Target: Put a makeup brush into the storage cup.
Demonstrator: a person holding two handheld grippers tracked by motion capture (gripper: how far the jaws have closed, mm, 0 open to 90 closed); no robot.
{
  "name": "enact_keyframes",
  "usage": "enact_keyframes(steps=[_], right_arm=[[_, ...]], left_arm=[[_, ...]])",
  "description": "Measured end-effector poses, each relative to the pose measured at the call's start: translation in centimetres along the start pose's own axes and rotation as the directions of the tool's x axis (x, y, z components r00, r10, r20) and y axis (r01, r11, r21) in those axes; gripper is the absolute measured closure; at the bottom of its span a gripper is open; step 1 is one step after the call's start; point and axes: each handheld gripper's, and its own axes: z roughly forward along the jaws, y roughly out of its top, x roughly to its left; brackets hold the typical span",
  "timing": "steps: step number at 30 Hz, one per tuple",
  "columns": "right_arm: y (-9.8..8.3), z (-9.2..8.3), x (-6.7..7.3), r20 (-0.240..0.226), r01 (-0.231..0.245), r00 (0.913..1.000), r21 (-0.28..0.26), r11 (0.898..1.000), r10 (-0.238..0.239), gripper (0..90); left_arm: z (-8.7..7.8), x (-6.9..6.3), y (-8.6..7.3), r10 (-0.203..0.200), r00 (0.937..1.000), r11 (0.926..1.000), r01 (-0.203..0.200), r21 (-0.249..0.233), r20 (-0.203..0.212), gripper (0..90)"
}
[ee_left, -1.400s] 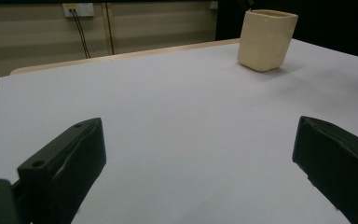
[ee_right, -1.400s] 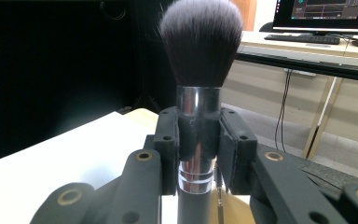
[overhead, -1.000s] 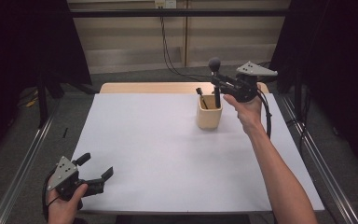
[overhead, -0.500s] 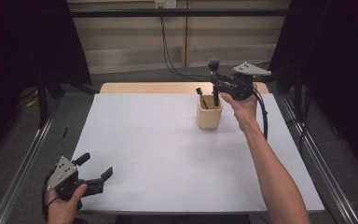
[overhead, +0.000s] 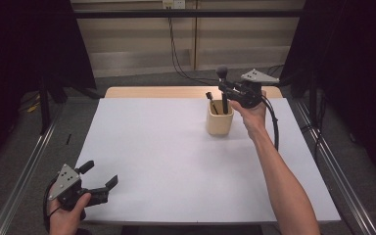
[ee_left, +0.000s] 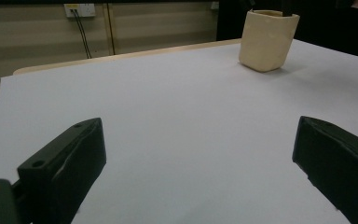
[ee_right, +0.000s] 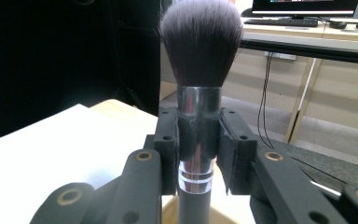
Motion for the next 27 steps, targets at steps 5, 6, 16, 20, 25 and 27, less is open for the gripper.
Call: enact_keyframes(steps=[5,6,16,20,25,27], right_arm=[[-0.9,0.0,-0.3,0.001,-0.012,0.9999,0.009,1.000,0.012,71.8],[-1.0,0.1,-0.3,0.000,-0.016,0.9999,0.015,1.000,0.016,71.8],[-2.5,0.2,-0.6,-0.003,-0.028,0.9996,0.033,0.999,0.028,71.8],[-2.9,0.3,-0.6,0.000,-0.031,0.9995,0.042,0.999,0.031,71.8],[-3.5,0.3,-0.7,0.006,-0.032,0.9995,0.055,0.998,0.032,71.7],[-3.7,0.2,-0.7,0.002,-0.033,0.9995,0.062,0.998,0.033,71.7]], left_arm=[[0.0,0.0,0.0,0.004,1.0000,1.0000,-0.004,0.003,0.000,2.7],[0.0,0.0,0.0,0.003,1.0000,1.0000,-0.003,0.002,0.000,2.7],[0.1,-0.1,0.0,-0.001,1.0000,1.0000,0.001,0.003,0.003,2.7],[0.1,-0.1,0.0,0.004,1.0000,1.0000,-0.004,0.002,0.002,2.7],[0.1,-0.1,0.0,0.005,1.0000,1.0000,-0.005,0.003,0.002,2.7],[0.1,0.0,0.0,0.009,1.0000,0.9999,-0.009,0.007,0.004,2.7]])
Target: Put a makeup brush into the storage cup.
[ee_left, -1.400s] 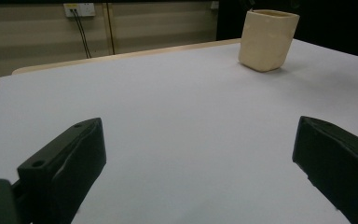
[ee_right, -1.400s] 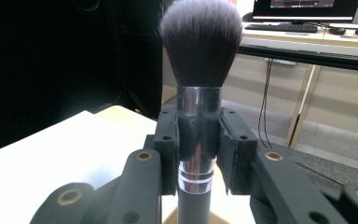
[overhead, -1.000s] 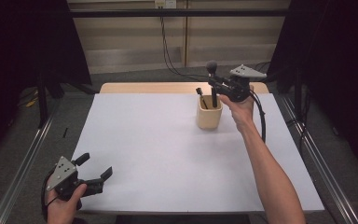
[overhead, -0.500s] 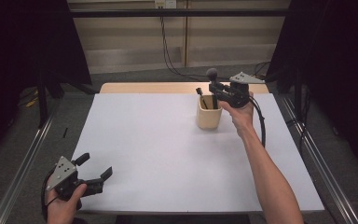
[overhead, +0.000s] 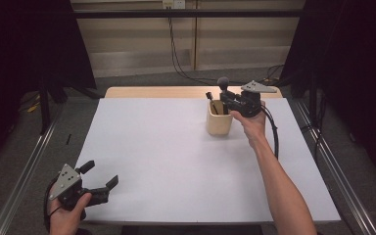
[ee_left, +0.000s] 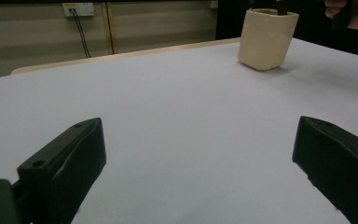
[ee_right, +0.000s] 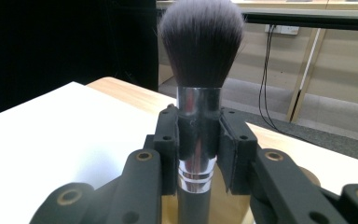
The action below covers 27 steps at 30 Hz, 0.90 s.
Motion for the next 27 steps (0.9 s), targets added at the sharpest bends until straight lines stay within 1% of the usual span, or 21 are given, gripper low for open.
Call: enact_keyframes(steps=[2,6,10,13,15,18,20,21,22,24,25,26,27], right_arm=[[-0.1,0.0,0.0,0.005,0.000,1.0000,0.004,1.000,0.000,71.7],[-0.2,0.0,0.2,-0.003,0.008,1.0000,0.016,1.000,-0.008,71.6],[-0.5,0.0,0.0,-0.006,-0.017,0.9998,0.025,1.000,0.017,71.5],[-0.9,0.1,0.0,-0.012,-0.018,0.9998,0.042,0.999,0.018,71.3],[-1.0,0.2,0.0,-0.006,-0.024,0.9997,0.046,0.999,0.024,71.2],[-1.2,0.2,-0.1,0.003,-0.018,0.9998,0.057,0.998,0.017,70.4],[-1.3,0.2,-0.1,-0.001,-0.029,0.9996,0.059,0.998,0.029,63.8],[-1.3,0.2,-0.1,0.003,-0.034,0.9994,0.056,0.998,0.034,63.4],[-1.3,0.1,-0.2,0.006,-0.029,0.9996,0.053,0.998,0.029,63.4],[-1.3,0.0,-0.3,-0.004,-0.042,0.9991,0.045,0.998,0.042,59.4],[-1.3,-0.1,-0.3,-0.003,-0.039,0.9992,0.045,0.998,0.039,59.0],[-1.3,-0.1,-0.4,-0.006,-0.037,0.9993,0.044,0.998,0.037,56.7],[-1.3,-0.2,-0.4,-0.007,-0.043,0.9990,0.044,0.998,0.043,51.4]], left_arm=[[0.0,0.0,0.0,0.002,1.0000,1.0000,-0.002,0.000,-0.001,2.7],[0.0,0.0,0.0,0.000,1.0000,1.0000,0.000,0.001,-0.001,2.7],[0.2,-0.1,0.1,0.003,1.0000,1.0000,-0.003,0.000,0.000,2.7],[0.4,-0.2,0.1,0.007,0.9999,1.0000,-0.007,0.005,0.007,2.7],[0.4,-0.1,0.1,0.000,1.0000,1.0000,0.000,0.002,0.006,2.7],[0.4,-0.1,0.1,-0.007,1.0000,1.0000,0.007,-0.003,0.001,2.7],[0.4,-0.1,0.1,-0.002,1.0000,1.0000,0.002,0.001,0.001,2.7],[0.4,-0.1,0.1,0.001,1.0000,1.0000,-0.001,0.000,0.002,2.7],[0.4,-0.1,0.2,0.001,1.0000,1.0000,-0.001,0.003,0.002,2.7],[0.5,-0.1,0.2,0.001,1.0000,1.0000,-0.001,0.003,0.004,2.7],[0.5,-0.1,0.2,0.001,1.0000,1.0000,-0.001,0.002,0.003,2.7],[0.5,-0.1,0.2,0.000,1.0000,1.0000,0.000,0.003,0.003,2.7],[0.6,-0.1,0.2,-0.001,1.0000,1.0000,0.001,0.001,0.002,2.7]])
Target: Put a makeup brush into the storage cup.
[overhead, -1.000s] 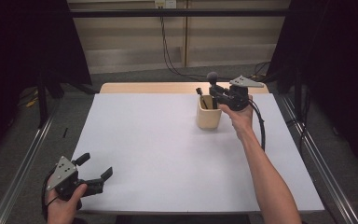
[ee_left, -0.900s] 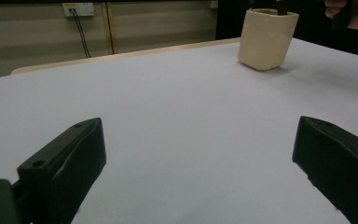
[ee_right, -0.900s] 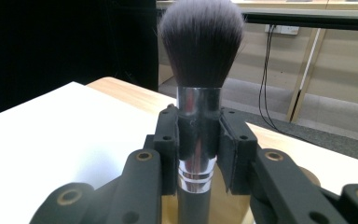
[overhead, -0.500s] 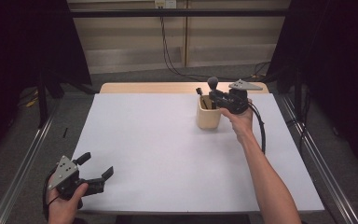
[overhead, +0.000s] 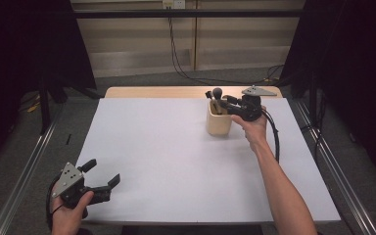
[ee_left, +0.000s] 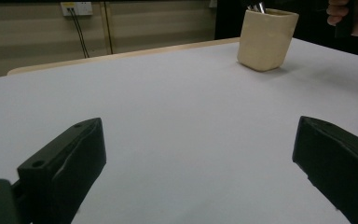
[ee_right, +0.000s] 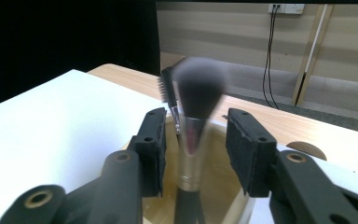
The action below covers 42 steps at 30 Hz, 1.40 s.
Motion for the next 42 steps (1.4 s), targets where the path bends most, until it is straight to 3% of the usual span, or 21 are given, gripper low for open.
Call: enact_keyframes(steps=[3,5,9,13,18,27,42], right_arm=[[0.0,-0.1,-0.1,-0.003,0.002,1.0000,-0.006,1.000,-0.002,46.3],[0.0,-0.2,0.0,-0.005,0.000,1.0000,0.001,1.000,0.000,34.7],[0.1,-0.5,0.2,-0.030,0.020,0.9994,0.009,1.000,-0.020,20.0],[0.3,-1.1,0.2,-0.042,0.013,0.9990,-0.002,1.000,-0.013,10.3],[0.1,-2.1,0.6,-0.015,-0.004,0.9999,-0.026,1.000,0.003,2.7],[-0.8,-3.7,1.7,-0.040,0.000,0.9992,-0.030,1.000,-0.001,3.5],[-2.4,-6.9,2.5,0.031,-0.010,0.9994,-0.074,0.997,0.012,3.9]], left_arm=[[0.1,0.0,0.1,0.003,1.0000,1.0000,-0.003,0.002,0.000,2.7],[0.2,0.0,0.1,-0.002,1.0000,1.0000,0.002,0.003,0.000,2.7],[0.2,0.1,0.1,-0.006,1.0000,1.0000,0.006,0.005,-0.004,2.7],[0.2,0.2,0.1,-0.013,0.9999,0.9999,0.013,-0.002,-0.010,2.7],[-0.2,0.1,0.1,-0.012,0.9999,0.9998,0.012,-0.014,-0.007,2.7],[-0.8,0.2,0.0,-0.006,1.0000,0.9997,0.005,-0.024,-0.008,2.6],[-0.6,0.0,0.2,-0.002,1.0000,0.9996,0.002,-0.028,0.000,2.6]])
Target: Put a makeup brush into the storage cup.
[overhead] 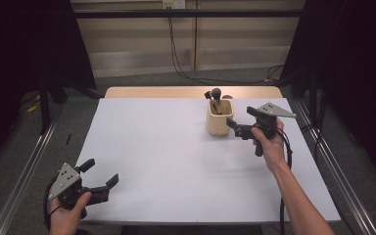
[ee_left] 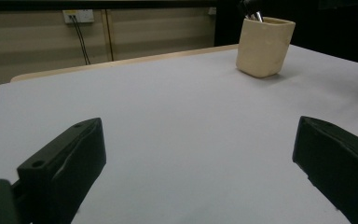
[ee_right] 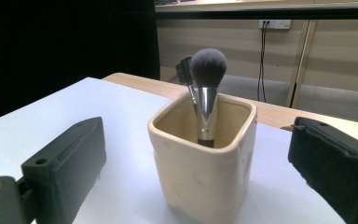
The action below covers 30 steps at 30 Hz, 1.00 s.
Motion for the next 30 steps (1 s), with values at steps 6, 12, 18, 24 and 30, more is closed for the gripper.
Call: enact_keyframes(steps=[6,12,18,24,30], right_arm=[[-0.4,-1.4,0.3,0.009,0.004,1.0000,0.007,1.000,-0.004,4.5],[-0.9,-2.8,0.5,0.025,0.018,0.9995,0.002,1.000,-0.018,5.0],[-1.6,-4.3,0.8,0.031,0.019,0.9993,0.008,1.000,-0.019,5.0],[-2.3,-5.9,1.3,0.029,0.029,0.9992,0.012,1.000,-0.029,5.2],[-3.9,-7.9,1.1,0.053,0.020,0.9984,0.029,0.999,-0.022,5.2]], left_arm=[[-0.2,0.0,-0.1,-0.003,1.0000,1.0000,0.003,0.000,-0.008,2.6],[-0.4,0.0,-0.1,-0.001,0.9999,1.0000,0.001,0.001,-0.015,2.6],[-0.6,0.0,-0.2,-0.007,0.9997,1.0000,0.007,0.001,-0.023,2.6],[-0.8,0.0,-0.3,0.001,0.9996,1.0000,0.000,0.005,-0.027,2.6],[-0.8,0.0,-0.4,-0.002,0.9996,1.0000,0.002,0.006,-0.028,2.6]])
